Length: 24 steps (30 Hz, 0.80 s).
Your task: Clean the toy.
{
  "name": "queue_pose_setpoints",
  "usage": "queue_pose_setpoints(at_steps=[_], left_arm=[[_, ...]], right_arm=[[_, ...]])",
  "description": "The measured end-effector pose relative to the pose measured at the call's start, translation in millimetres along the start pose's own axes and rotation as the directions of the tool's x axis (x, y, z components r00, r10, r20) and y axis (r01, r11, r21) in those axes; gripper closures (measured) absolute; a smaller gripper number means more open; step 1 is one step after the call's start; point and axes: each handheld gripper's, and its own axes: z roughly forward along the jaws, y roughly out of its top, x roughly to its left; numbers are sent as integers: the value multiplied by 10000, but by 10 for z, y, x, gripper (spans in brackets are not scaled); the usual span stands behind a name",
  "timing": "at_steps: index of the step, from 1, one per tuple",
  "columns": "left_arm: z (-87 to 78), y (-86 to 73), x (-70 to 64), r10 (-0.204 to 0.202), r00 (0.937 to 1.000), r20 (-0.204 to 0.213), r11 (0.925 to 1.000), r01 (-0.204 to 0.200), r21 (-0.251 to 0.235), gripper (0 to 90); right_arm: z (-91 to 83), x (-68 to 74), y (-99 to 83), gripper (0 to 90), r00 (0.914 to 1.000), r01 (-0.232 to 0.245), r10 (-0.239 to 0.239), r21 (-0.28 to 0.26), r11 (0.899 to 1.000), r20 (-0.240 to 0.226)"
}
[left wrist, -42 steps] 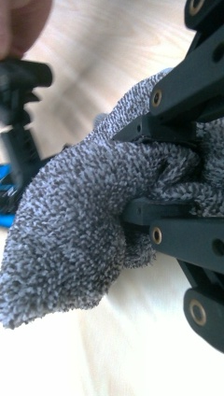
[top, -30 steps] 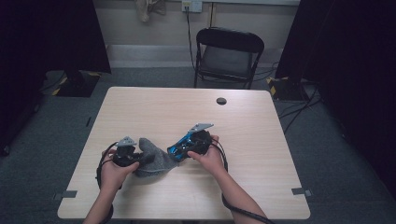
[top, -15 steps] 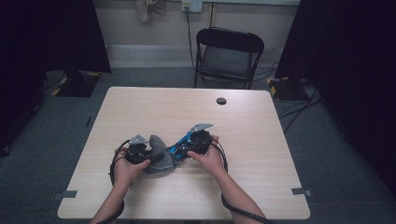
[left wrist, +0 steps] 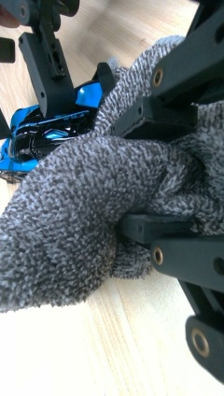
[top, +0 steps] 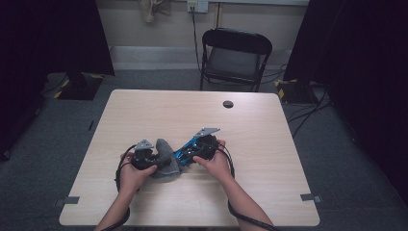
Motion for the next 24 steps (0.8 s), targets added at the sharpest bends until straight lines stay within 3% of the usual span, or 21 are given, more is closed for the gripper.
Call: queue_pose_setpoints(at_steps=[7, 12, 24], left_arm=[[8, -8, -29, 23, 10000, 22, 10000, -23, 57, 644], [8, -9, -54, -295, 9991, 293, 9993, 288, 231, 704], [-10, -3, -98, -533, 9982, 290, 9974, 518, 498, 725]], right_arm=[[0, -1, 1, 76, 10000, 7, -7, 8, 10000, -5], [-1, 4, 11, 76, 10000, -36, 35, 107, 9999, 13], [-1, 4, 7, 76, 10000, -28, 28, 78, 10000, 10]])
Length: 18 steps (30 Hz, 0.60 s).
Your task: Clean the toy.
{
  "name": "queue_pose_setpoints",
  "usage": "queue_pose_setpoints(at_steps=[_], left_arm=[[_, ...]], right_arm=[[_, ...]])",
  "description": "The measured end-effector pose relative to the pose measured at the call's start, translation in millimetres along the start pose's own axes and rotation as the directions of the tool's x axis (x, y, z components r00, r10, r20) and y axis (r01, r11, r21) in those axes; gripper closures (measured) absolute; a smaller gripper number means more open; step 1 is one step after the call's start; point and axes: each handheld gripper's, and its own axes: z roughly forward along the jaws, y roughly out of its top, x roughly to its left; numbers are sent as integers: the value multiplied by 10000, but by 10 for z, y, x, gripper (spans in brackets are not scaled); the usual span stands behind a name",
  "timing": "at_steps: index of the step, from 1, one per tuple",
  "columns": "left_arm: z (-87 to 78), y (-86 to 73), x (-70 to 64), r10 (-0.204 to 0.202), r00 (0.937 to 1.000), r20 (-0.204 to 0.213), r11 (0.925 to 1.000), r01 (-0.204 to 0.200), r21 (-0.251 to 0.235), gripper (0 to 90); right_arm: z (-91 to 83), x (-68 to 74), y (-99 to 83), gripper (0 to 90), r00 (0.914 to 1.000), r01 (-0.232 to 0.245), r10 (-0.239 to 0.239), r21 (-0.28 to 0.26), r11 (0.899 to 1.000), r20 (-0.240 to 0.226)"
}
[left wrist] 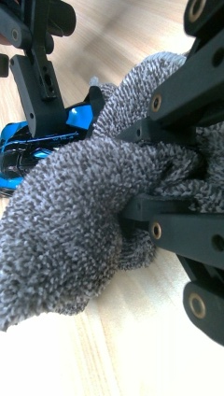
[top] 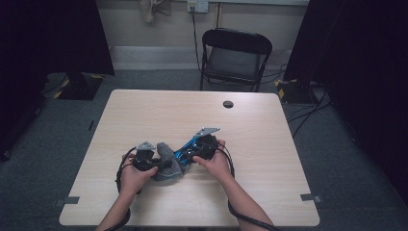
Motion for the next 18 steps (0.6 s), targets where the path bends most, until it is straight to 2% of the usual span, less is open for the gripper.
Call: queue_pose_setpoints(at_steps=[1, 3, 6, 18], left_arm=[[1, 5, -16, -2, 10000, -26, 10000, 2, 36, 726], [5, 10, -23, 307, 9995, 45, 9995, -308, 110, 728], [1, -5, -23, 240, 9997, 64, 9997, -241, 36, 728], [3, -18, -92, 466, 9989, 99, 9987, -468, 178, 728]], right_arm=[[0, 1, 2, 76, 10000, -6, 6, 23, 10000, -1], [1, 0, 7, 76, 10000, 7, -7, 46, 10000, 0], [1, -1, 7, 76, 10000, 8, -7, 52, 10000, -7], [-1, -2, 4, 76, 10000, -2, 2, 38, 10000, -10]])
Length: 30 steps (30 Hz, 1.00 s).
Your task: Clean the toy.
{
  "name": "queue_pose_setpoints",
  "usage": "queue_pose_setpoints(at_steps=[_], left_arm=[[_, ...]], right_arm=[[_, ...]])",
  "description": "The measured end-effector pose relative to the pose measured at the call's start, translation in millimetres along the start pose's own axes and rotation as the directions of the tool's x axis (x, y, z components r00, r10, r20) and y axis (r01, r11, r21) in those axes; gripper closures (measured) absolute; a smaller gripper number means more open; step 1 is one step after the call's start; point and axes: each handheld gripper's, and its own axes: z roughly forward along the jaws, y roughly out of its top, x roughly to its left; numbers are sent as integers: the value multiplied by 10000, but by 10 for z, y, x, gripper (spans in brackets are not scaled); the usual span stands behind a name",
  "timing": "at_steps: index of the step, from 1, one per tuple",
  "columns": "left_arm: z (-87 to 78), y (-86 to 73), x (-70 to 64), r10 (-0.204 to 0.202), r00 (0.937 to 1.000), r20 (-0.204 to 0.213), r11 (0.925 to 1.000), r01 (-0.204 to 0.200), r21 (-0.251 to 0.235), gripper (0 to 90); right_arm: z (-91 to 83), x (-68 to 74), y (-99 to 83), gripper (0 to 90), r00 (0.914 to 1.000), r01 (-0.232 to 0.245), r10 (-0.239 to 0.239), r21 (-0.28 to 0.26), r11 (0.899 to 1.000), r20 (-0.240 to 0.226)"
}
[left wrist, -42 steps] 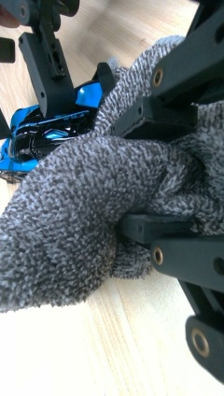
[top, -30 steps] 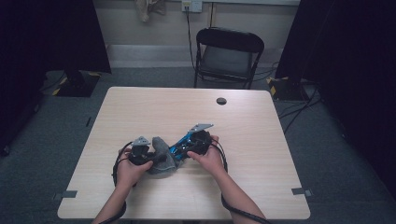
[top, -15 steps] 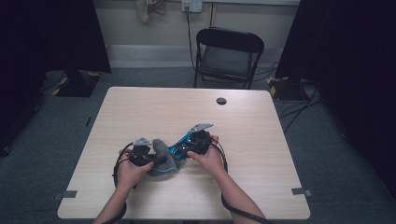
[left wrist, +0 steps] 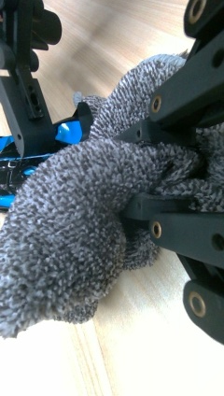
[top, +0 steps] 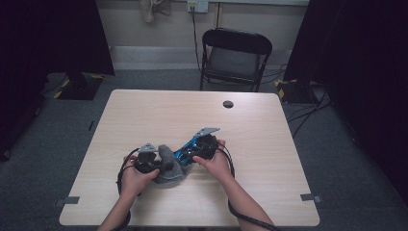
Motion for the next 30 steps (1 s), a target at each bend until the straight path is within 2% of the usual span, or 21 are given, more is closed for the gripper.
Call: queue_pose_setpoints(at_steps=[13, 20, 23, 30], left_arm=[[19, -4, -107, 153, 9996, 230, 9995, -159, 273, 728], [28, -19, -139, 135, 9992, 367, 9996, -144, 259, 728], [40, -15, -180, 263, 9988, 405, 9990, -277, 349, 727], [67, -24, -241, 311, 9971, 690, 9986, -340, 415, 727]], right_arm=[[0, 0, -1, 76, 10000, -1, 1, -11, 10000, 3], [0, 0, 0, 76, 10000, -5, 5, 1, 10000, 4], [0, -1, -1, 76, 10000, 3, -3, -9, 10000, 0], [0, -1, -3, 76, 10000, 11, -11, -27, 10000, 2]])
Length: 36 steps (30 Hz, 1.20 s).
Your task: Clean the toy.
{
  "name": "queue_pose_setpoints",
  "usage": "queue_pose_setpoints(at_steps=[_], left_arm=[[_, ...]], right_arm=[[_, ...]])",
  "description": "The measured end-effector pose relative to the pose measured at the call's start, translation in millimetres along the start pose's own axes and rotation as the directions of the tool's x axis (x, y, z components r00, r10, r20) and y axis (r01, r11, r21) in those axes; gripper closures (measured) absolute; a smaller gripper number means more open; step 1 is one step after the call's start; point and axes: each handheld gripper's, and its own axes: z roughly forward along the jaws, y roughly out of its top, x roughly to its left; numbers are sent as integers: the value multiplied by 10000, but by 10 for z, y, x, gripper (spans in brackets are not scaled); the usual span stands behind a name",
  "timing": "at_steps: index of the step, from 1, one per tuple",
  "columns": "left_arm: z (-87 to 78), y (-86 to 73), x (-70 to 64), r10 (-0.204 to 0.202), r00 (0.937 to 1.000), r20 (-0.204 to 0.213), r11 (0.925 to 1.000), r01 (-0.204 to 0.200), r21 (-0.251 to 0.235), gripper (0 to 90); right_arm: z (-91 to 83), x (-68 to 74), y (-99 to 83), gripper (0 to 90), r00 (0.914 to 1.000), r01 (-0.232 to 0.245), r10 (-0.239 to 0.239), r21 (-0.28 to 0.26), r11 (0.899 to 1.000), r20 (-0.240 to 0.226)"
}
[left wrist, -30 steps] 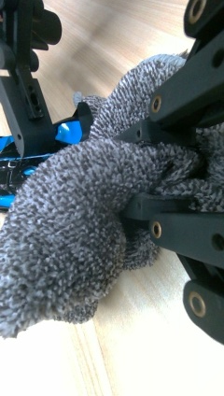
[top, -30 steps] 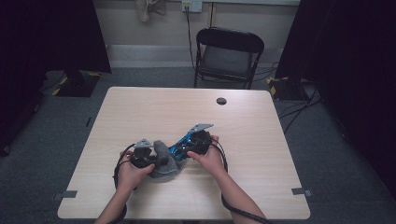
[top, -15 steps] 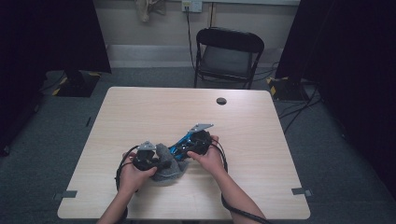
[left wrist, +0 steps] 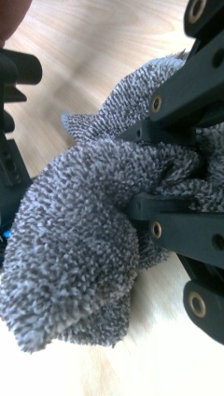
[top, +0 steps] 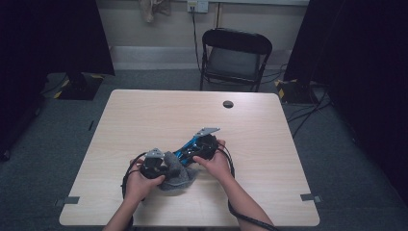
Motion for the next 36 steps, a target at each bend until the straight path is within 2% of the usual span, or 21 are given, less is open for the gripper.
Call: queue_pose_setpoints(at_steps=[11, 21, 28, 33, 36], left_arm=[[40, 9, -77, 263, 9996, 53, 9996, -264, 85, 726], [128, 34, -197, 517, 9976, 451, 9984, -528, 220, 726], [212, 52, -309, 747, 9939, 812, 9966, -773, 299, 725], [249, 83, -401, 1012, 9884, 1131, 9928, -1077, 527, 724], [229, 93, -425, 1118, 9874, 1121, 9911, -1189, 595, 722]], right_arm=[[1, 1, -5, 76, 10000, 10, -10, -52, 10000, 5], [0, 3, 2, 76, 10000, -16, 16, 15, 10000, 9], [0, 6, 3, 76, 10000, -22, 22, 25, 10000, 13], [1, 7, 6, 76, 10000, -15, 15, 46, 10000, 18], [0, 7, 1, 76, 10000, -16, 16, 6, 10000, 19]])
